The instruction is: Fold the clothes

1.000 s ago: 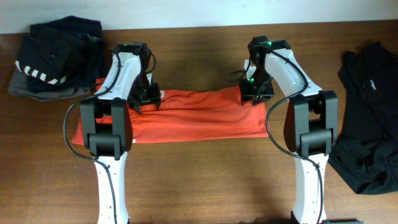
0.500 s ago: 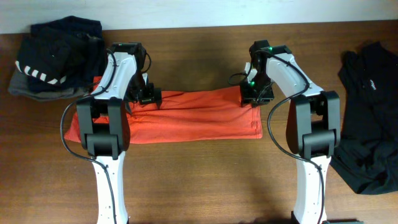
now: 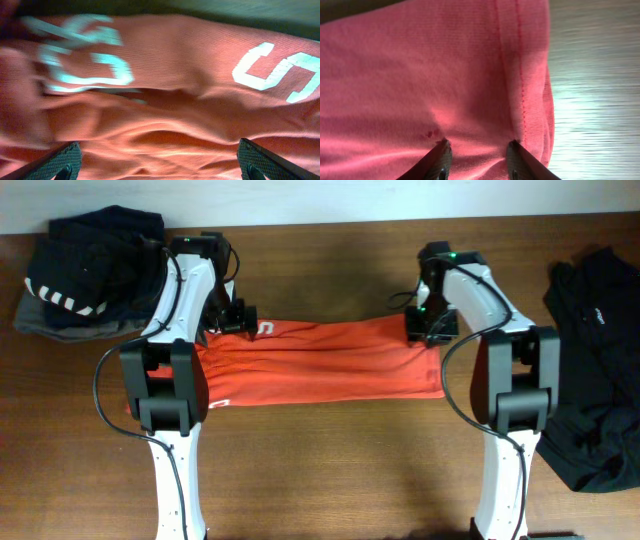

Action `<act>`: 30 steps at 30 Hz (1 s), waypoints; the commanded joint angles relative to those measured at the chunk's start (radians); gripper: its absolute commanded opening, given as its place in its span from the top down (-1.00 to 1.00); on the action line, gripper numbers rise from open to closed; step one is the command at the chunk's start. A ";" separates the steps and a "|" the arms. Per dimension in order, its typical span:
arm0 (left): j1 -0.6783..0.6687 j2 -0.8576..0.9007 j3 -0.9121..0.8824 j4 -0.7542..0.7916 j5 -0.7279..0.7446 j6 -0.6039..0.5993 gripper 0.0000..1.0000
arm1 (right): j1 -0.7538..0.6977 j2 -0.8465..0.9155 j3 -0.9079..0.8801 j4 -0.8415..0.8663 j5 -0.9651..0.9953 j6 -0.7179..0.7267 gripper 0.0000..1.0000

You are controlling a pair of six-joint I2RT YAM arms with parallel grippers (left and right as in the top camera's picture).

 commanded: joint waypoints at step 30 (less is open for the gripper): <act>-0.033 0.013 0.069 0.184 0.061 0.066 -0.93 | -0.251 0.031 -0.035 0.064 0.073 0.008 0.14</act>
